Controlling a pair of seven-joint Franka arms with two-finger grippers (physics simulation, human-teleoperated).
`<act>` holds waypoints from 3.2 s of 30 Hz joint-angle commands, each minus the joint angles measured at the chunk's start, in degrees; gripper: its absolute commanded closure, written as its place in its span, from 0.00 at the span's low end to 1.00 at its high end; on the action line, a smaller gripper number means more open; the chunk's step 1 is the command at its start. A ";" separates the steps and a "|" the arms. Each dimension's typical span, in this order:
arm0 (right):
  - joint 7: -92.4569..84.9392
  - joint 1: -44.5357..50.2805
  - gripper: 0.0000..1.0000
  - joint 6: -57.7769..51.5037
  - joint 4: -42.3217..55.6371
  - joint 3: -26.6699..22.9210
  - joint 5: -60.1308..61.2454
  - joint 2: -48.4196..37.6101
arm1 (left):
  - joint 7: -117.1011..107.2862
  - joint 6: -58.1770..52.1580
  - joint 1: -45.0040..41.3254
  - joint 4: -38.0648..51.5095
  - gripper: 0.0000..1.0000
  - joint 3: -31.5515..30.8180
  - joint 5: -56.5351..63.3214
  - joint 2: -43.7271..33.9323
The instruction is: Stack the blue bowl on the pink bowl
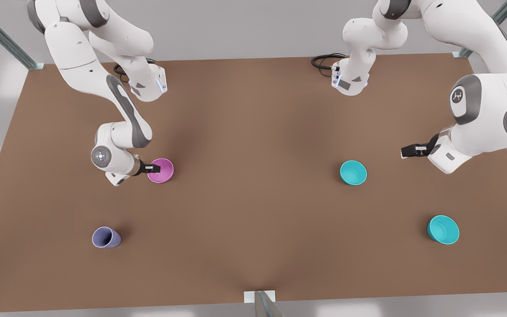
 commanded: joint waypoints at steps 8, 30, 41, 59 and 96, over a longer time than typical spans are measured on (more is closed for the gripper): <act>0.26 -0.34 0.00 8.49 -2.70 0.09 0.05 2.27 | -0.17 -0.56 -0.02 0.11 0.00 0.02 0.00 -0.15; 30.23 20.83 0.79 -10.05 46.78 6.60 -4.51 23.53 | 0.18 -2.41 0.06 -0.16 0.00 0.02 0.00 0.20; 37.53 32.79 0.00 -4.16 58.21 0.36 -10.94 36.98 | 5.54 23.68 1.65 -22.30 0.00 1.87 -4.83 3.89; -14.68 -34.19 0.00 -55.67 50.39 31.56 -12.95 8.89 | 10.64 49.10 1.21 -39.00 0.00 -2.62 -11.95 12.42; -10.99 1.33 0.00 -53.21 48.72 -5.71 -13.14 -6.87 | -52.12 35.83 -24.72 21.46 0.79 -10.70 -15.73 41.25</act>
